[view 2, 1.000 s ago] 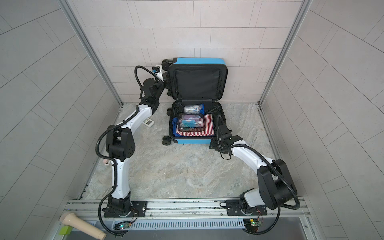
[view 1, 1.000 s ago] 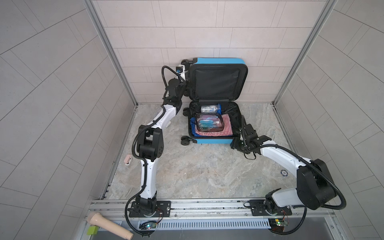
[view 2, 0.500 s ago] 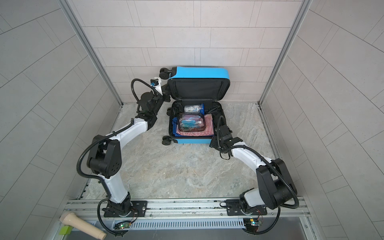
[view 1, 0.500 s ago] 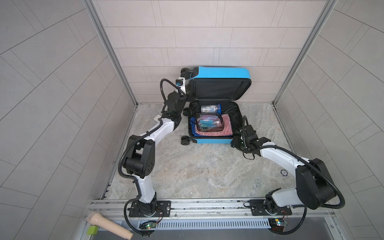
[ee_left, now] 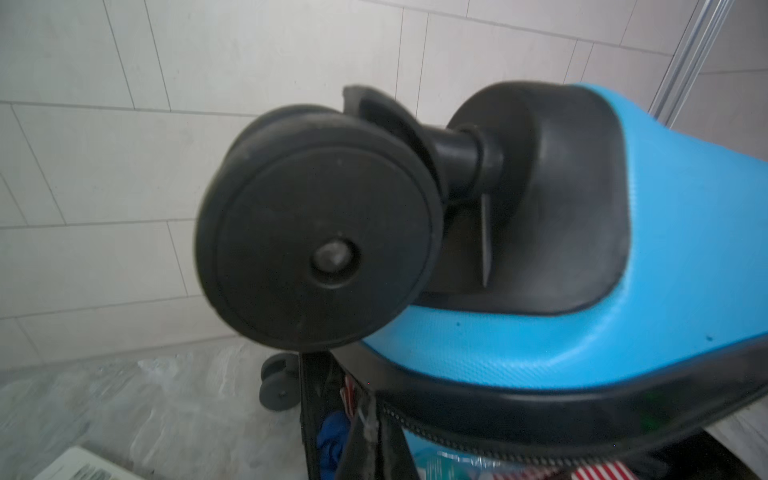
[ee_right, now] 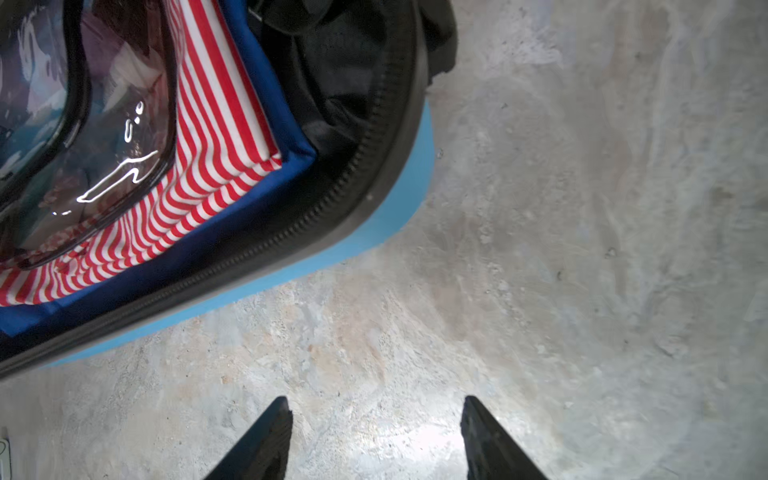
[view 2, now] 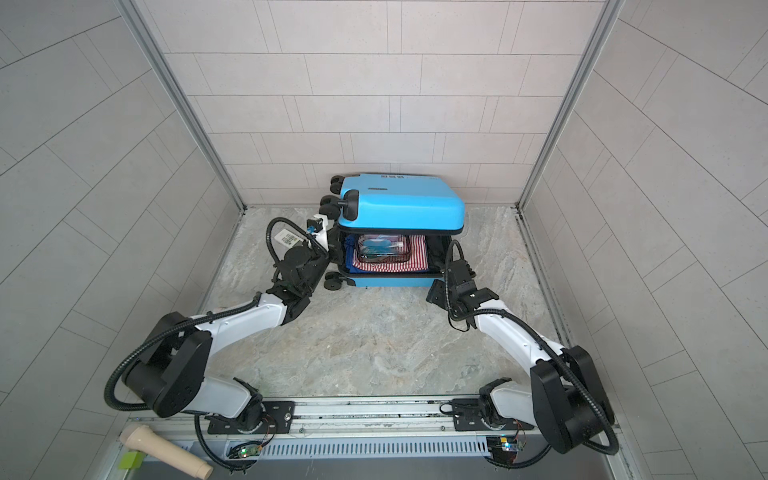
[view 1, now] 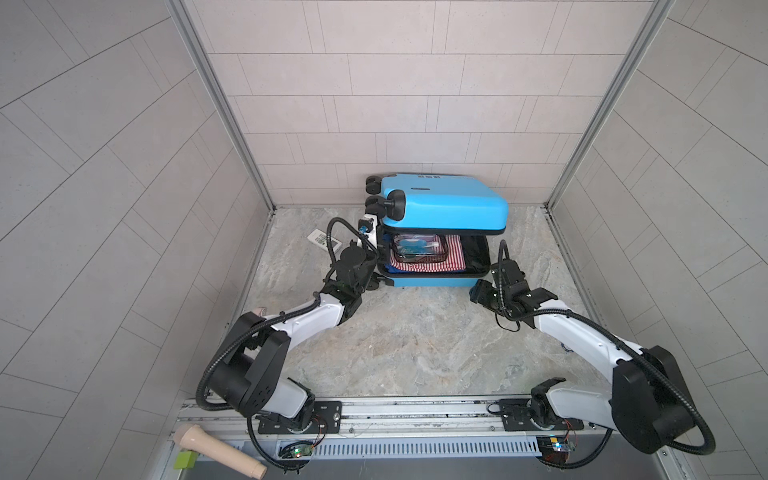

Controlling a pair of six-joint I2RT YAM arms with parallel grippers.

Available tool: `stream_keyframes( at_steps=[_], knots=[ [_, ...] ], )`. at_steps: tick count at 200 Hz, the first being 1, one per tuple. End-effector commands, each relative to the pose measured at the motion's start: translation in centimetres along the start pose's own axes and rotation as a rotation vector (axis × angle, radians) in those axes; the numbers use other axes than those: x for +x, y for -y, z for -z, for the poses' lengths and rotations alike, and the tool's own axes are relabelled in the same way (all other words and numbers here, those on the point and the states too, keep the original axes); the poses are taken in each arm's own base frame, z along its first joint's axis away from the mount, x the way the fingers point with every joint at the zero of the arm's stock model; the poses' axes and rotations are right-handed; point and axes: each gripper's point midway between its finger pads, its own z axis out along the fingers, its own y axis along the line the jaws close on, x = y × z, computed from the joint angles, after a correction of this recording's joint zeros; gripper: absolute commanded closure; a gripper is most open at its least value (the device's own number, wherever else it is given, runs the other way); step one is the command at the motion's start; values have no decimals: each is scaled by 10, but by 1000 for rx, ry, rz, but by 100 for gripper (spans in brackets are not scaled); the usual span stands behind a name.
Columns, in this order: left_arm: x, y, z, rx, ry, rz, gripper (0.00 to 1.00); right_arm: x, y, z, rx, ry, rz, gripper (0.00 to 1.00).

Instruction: Pack the luggage

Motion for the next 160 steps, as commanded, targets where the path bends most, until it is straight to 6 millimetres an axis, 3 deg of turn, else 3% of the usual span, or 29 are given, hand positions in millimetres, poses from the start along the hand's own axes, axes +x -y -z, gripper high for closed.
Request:
stream_keyframes(
  at_steps=[1, 21, 26, 62, 74, 86, 109, 135, 160],
  knots=[
    [-38, -12, 28, -54, 153, 78, 100, 7, 17, 9, 42, 9, -13, 31],
    [-20, -27, 49, -108, 120, 105, 100, 8, 21, 14, 38, 18, -18, 30],
    [-16, -29, 54, -115, 112, 115, 100, 17, 30, 11, 57, 0, -18, 30],
    [14, -42, 83, -143, 23, 187, 99, 20, 32, 13, 59, -6, -11, 29],
    [22, -44, 92, -146, -9, 214, 91, 19, 31, 13, 60, -8, -10, 29],
    [27, -52, 102, -180, -31, 254, 71, 19, 30, 13, 61, -12, -3, 28],
    [17, -62, 118, -222, -40, 304, 46, 19, 29, 13, 60, -24, 9, 24],
    [-5, -71, 121, -284, -110, 258, 31, 14, 20, 13, 44, -28, 19, 23],
    [-26, -90, 107, -351, -205, 263, 19, 15, 17, 6, 34, -44, 11, 27]
  ],
)
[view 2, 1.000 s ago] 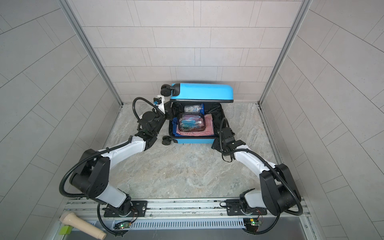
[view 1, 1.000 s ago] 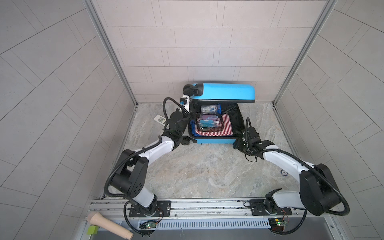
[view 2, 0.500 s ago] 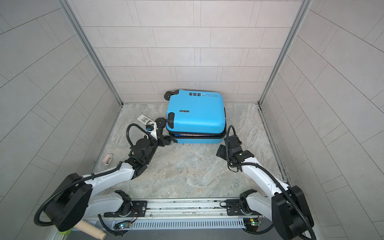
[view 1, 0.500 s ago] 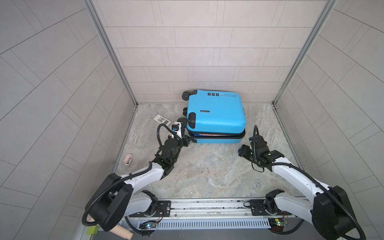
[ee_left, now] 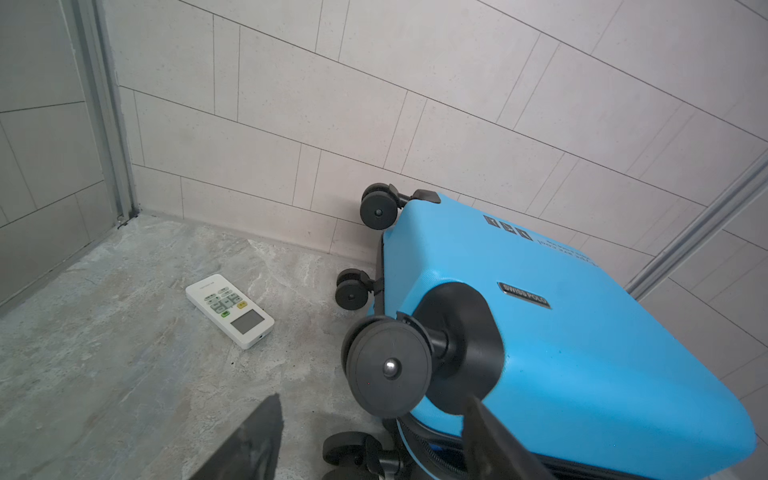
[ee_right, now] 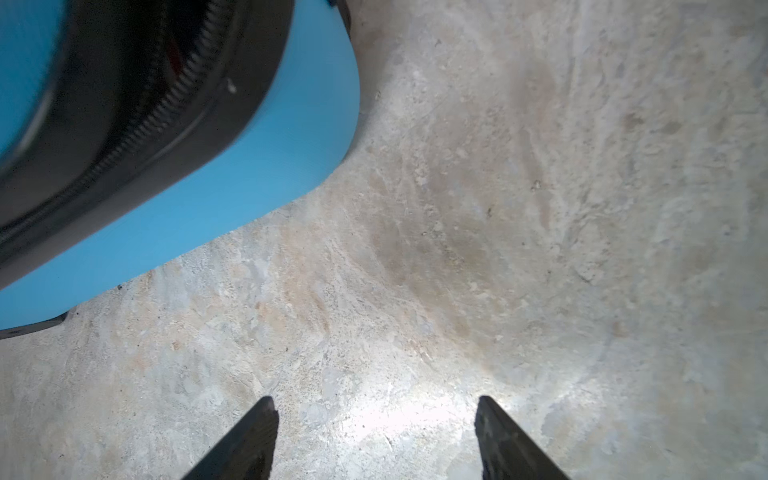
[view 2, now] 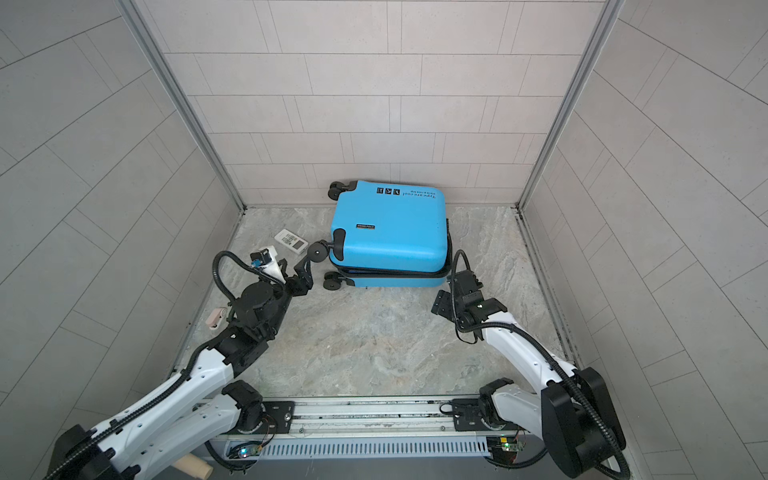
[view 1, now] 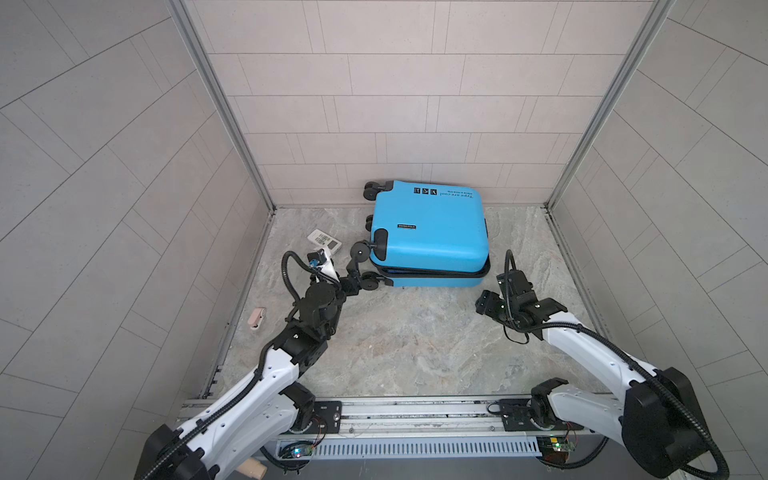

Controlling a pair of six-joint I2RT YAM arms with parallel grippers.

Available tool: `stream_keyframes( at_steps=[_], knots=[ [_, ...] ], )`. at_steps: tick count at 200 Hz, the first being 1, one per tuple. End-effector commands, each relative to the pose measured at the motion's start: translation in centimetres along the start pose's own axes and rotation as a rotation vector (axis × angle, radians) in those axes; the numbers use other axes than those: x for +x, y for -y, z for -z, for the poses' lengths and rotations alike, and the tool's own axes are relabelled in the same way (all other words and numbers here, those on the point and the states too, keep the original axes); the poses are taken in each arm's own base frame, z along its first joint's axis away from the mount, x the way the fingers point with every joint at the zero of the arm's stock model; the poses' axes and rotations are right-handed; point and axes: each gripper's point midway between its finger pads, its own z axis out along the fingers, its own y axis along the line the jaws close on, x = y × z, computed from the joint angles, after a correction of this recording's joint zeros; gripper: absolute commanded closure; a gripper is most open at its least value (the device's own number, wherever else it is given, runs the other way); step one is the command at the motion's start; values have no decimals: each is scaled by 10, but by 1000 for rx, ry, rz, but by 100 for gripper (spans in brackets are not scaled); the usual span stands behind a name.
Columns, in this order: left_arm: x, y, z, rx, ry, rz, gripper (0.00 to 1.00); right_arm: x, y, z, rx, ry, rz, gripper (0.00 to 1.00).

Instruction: Pack the luggage

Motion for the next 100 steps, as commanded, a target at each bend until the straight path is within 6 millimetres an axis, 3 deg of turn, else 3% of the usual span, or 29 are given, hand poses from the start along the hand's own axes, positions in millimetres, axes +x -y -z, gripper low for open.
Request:
stream_keyframes(
  at_steps=[1, 17, 37, 74, 100],
  knots=[
    [-11, -21, -10, -115, -120, -4, 19, -6, -7, -2, -16, 0, 0, 27],
    [-18, -27, -32, -99, -204, 68, 17, -6, -10, -7, -25, -4, -21, 28],
    [-10, -37, -70, -82, -339, 154, 20, -10, -16, -16, -39, -9, -50, 30],
    [29, -31, -131, -27, -541, 166, 31, -20, -31, -34, -74, -9, -104, 31],
    [58, -29, -155, -24, -657, 152, 37, -31, -35, -45, -86, -9, -150, 32]
  ],
)
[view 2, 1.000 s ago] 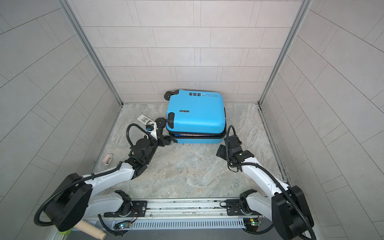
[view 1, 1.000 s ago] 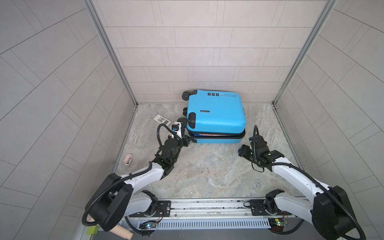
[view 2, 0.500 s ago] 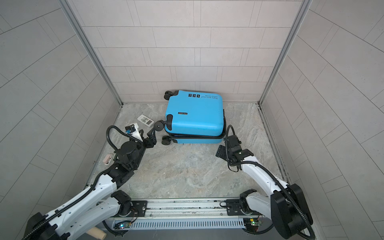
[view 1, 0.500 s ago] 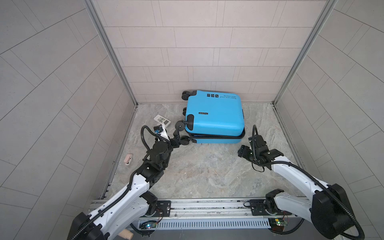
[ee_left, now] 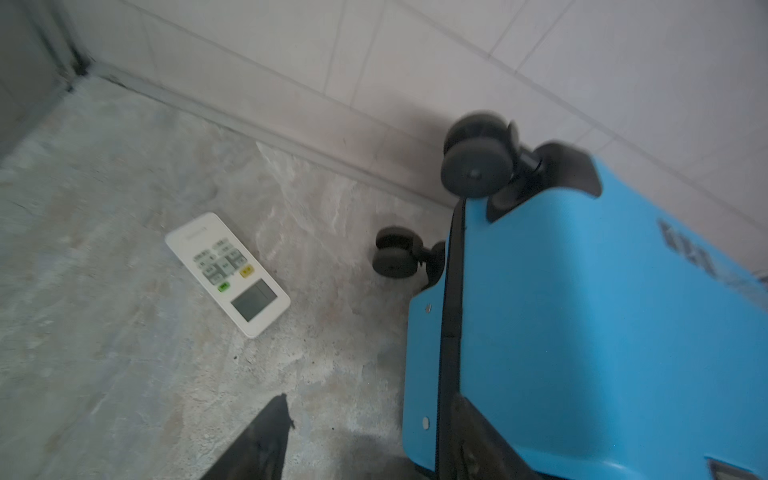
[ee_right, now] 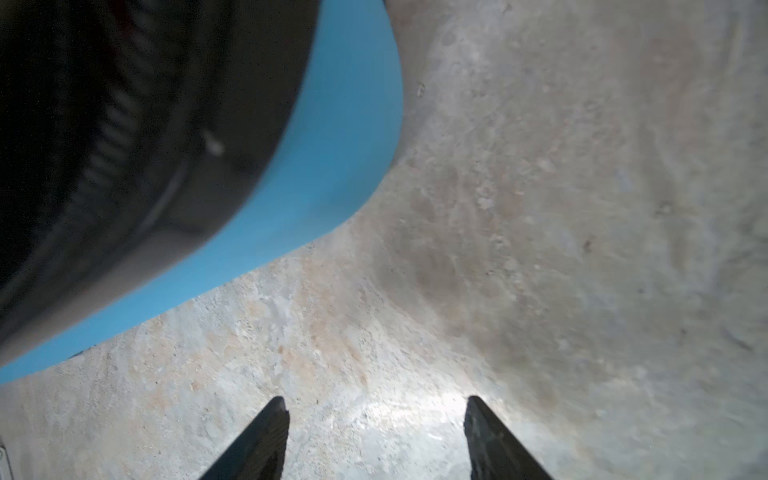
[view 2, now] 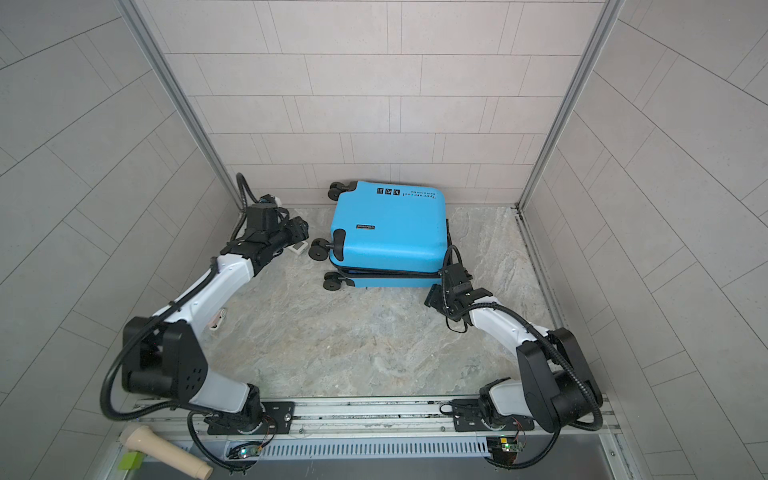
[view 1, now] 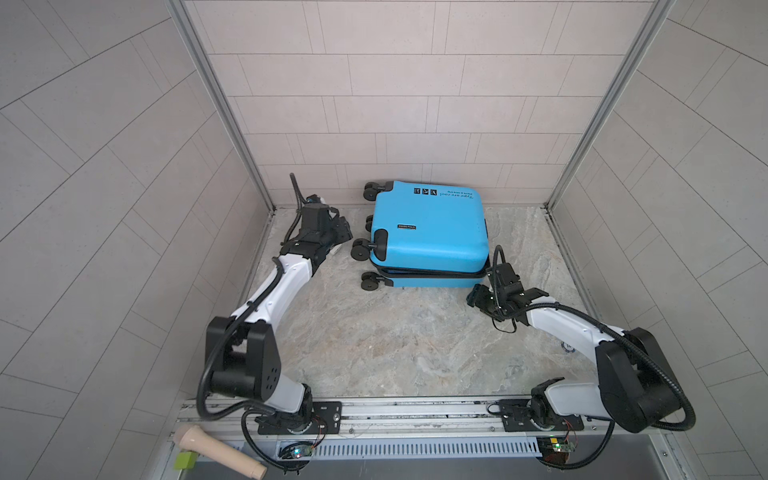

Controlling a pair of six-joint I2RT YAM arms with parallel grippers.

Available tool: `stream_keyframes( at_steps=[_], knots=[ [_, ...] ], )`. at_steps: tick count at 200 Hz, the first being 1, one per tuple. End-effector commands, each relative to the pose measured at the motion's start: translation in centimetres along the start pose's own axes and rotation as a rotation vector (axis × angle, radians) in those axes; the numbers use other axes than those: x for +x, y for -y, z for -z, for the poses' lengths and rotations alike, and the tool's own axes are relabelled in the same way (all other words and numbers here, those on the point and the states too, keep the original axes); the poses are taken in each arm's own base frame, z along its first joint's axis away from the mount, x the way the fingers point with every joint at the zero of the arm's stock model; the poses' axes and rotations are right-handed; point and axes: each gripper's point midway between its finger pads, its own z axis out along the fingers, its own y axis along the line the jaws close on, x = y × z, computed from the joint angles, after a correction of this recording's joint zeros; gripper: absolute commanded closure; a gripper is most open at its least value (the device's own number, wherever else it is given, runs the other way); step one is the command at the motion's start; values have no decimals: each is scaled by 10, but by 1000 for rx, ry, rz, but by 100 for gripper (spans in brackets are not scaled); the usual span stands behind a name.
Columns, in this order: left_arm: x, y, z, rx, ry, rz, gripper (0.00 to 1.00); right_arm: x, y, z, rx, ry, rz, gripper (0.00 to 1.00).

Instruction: Pack the luggage

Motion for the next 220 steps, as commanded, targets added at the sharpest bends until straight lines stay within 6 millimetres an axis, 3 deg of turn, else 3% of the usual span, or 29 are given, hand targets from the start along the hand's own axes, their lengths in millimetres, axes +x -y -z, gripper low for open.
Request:
stream_keyframes(
  at_steps=[1, 36, 70, 110, 141, 164, 220],
  knots=[
    [17, 13, -14, 56, -139, -13, 38, -21, -15, -5, -52, 39, -63, 32],
    [42, 22, -21, 99, -275, -74, 44, -34, -14, -17, -43, 24, -96, 35],
    [77, 49, 3, 168, -359, -239, 46, -52, 2, -16, -39, 38, -142, 35],
    [131, 63, 25, 208, -470, -308, 47, -70, 16, -9, -30, 38, -134, 31],
    [167, 90, 45, 250, -507, -380, 47, -83, 16, -10, -32, 18, -120, 30],
    [194, 122, 59, 308, -522, -425, 47, -96, 13, -9, -31, 9, -101, 29],
    [231, 180, 83, 410, -460, -503, 46, -128, -15, -29, -68, -95, -44, 18]
  ],
)
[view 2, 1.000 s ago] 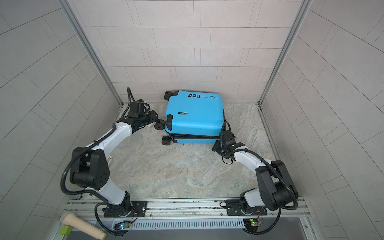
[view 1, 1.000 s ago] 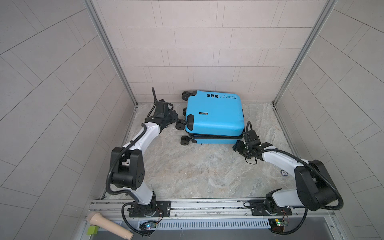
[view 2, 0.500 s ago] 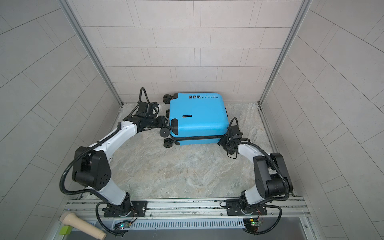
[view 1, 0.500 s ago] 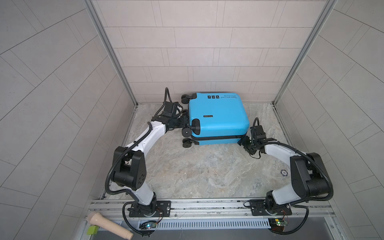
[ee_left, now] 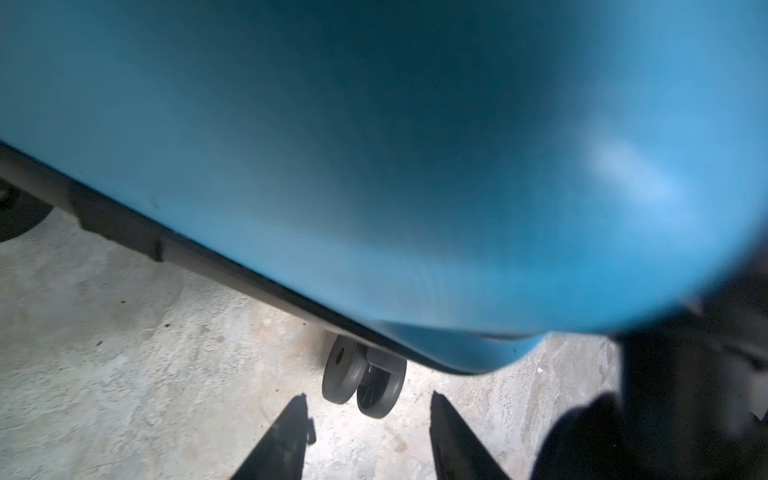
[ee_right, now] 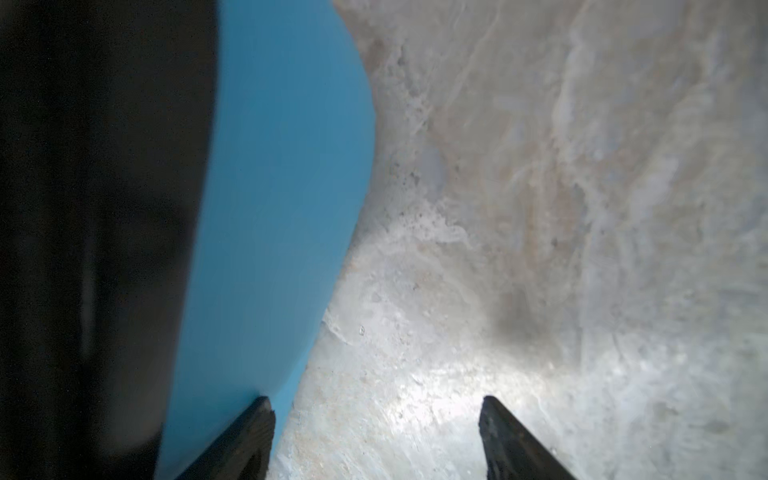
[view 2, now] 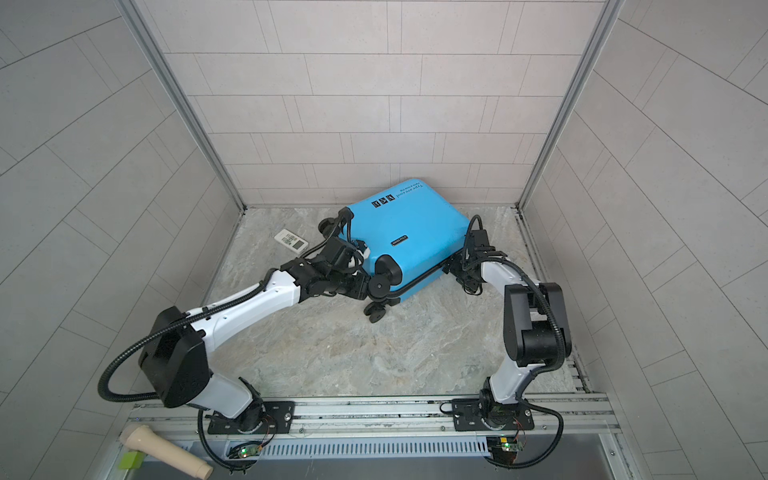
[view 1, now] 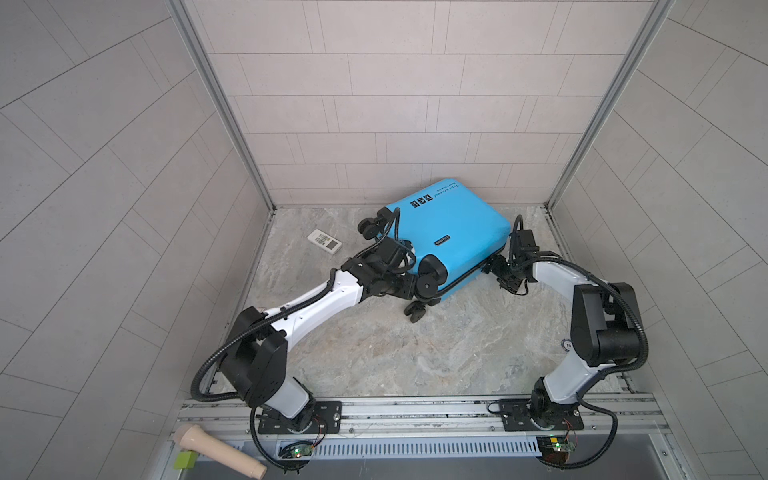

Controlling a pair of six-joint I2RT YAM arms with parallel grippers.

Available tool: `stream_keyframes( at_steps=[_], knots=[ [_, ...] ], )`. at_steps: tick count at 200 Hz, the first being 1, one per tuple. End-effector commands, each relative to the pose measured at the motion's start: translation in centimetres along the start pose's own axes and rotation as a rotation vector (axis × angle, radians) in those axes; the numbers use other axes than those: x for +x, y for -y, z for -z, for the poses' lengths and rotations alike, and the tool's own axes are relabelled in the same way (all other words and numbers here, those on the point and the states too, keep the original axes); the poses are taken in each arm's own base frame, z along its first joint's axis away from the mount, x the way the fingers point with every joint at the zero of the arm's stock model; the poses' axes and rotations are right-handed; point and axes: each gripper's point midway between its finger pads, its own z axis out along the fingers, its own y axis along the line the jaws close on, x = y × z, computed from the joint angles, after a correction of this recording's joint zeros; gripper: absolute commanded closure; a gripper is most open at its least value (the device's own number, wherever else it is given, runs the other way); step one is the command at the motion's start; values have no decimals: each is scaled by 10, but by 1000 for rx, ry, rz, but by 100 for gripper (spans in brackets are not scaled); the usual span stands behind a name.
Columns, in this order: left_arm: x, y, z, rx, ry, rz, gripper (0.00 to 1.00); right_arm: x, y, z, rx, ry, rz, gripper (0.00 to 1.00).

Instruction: Pack the luggage

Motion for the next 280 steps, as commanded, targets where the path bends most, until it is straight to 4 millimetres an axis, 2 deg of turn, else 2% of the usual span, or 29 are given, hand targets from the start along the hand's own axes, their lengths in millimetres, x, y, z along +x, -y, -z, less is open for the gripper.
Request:
stream_keyframes(
  at_steps=[1, 30, 46, 62, 82, 106, 121, 146, 167, 202, 213, 229, 237, 253, 254, 280],
  knots=[
    [2, 26, 0, 40, 36, -25, 46, -14, -38, -4, -101, -31, 78, 17],
    [10, 36, -5, 46, 38, -42, 46, -38, -56, -14, -104, -40, 84, 16],
    [10, 36, 2, 37, 45, -50, 46, -50, -64, -18, -98, -45, 93, 17],
    [4, 34, 23, 13, 81, -77, 46, -56, -66, -16, -89, -36, 99, 17],
    [-11, 22, 60, -71, 182, -101, 43, -57, -67, -6, -96, -22, 100, 17],
    [-32, -5, 106, -196, 317, -115, 21, -51, -65, 15, -105, 11, 110, 15],
    [-46, -30, 130, -255, 370, -72, 13, -44, -61, 30, -100, 36, 121, 13],
    [-68, -87, 161, -345, 425, 95, 11, -29, -53, 57, -101, 73, 140, 11],
    [-84, -134, 174, -399, 454, 224, 11, -12, -51, 77, -112, 91, 161, 10],
    [-108, -212, 167, -439, 465, 409, 13, 20, -55, 101, -97, 103, 242, 10],
    [-117, -234, 158, -424, 468, 457, 14, 25, -54, 103, -85, 102, 252, 12],
    [-131, -263, 135, -400, 432, 499, 17, 28, -48, 102, -64, 96, 247, 15],
    [-143, -265, 128, -362, 422, 477, 18, 27, -46, 101, -48, 96, 248, 16],
    [-155, -270, 94, -277, 359, 457, 24, 19, -41, 98, -14, 101, 245, 18],
    [-154, -271, 87, -272, 347, 460, 24, 18, -40, 97, -11, 100, 245, 18],
    [-157, -271, 46, -208, 270, 445, 30, -6, -32, 80, 21, 83, 200, 21]
  ],
)
